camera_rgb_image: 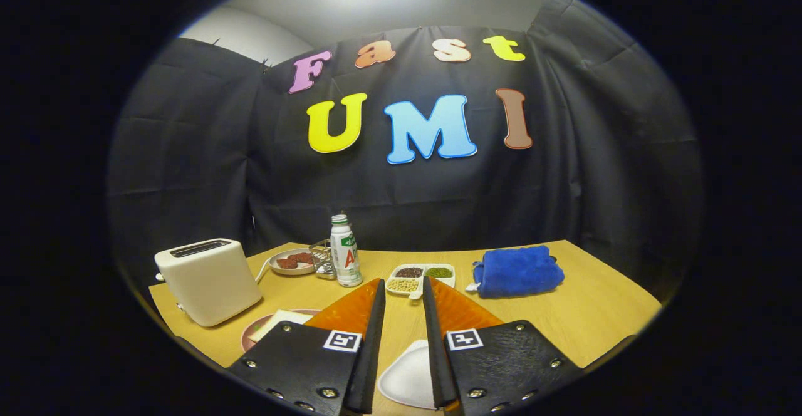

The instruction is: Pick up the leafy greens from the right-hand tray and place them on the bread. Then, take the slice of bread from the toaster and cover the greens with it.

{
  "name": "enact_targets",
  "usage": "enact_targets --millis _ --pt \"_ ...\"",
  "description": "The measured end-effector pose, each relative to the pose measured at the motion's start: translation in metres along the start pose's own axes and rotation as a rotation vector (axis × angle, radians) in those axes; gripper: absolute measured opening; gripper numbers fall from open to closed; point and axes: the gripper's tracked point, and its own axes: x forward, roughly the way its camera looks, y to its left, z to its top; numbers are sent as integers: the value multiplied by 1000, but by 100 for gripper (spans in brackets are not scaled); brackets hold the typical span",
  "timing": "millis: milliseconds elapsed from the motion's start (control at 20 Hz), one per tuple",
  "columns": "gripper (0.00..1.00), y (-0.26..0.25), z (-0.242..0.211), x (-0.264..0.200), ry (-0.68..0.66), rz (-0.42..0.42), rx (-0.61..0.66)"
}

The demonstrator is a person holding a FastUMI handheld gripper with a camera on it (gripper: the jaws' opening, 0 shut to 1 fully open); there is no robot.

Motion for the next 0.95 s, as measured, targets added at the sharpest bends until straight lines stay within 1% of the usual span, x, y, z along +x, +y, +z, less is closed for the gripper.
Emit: enact_targets --millis 300,400,650,700,850,900,950 --pt "35 -73 14 -12 7 22 32" --pt "35 -106 20 -16 3 -4 36" --pt "35 -191 38 -38 -46 -110 3" --pt "35 -204 42 -44 -61 -115 25" --pt "35 -242 47 -60 -88 -134 157" --pt "35 -253 49 -67 -95 -129 189" --pt "35 -263 46 -74 -104 -134 182"
